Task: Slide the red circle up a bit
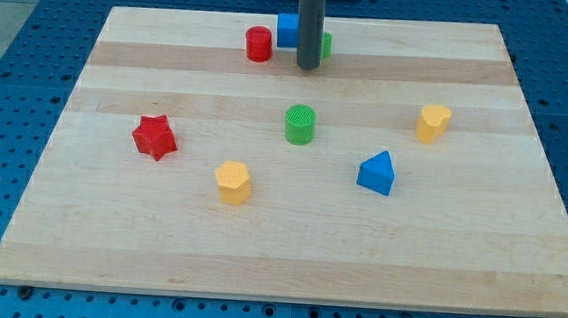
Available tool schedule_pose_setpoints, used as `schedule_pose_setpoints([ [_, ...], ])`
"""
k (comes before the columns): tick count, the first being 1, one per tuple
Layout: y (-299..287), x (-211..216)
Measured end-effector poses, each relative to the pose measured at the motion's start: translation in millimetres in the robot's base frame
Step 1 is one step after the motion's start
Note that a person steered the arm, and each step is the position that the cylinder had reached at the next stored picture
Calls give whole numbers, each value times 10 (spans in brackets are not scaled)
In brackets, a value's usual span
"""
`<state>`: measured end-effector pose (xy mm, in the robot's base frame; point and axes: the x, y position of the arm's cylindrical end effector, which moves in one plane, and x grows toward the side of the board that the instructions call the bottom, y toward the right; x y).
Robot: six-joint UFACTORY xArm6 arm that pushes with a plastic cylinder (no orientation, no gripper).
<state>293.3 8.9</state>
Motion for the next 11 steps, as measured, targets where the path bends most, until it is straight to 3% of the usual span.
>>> schedule_pose_setpoints([
  [2,-67,150],
  [4,-1028,112],
  [11,-997,-11],
])
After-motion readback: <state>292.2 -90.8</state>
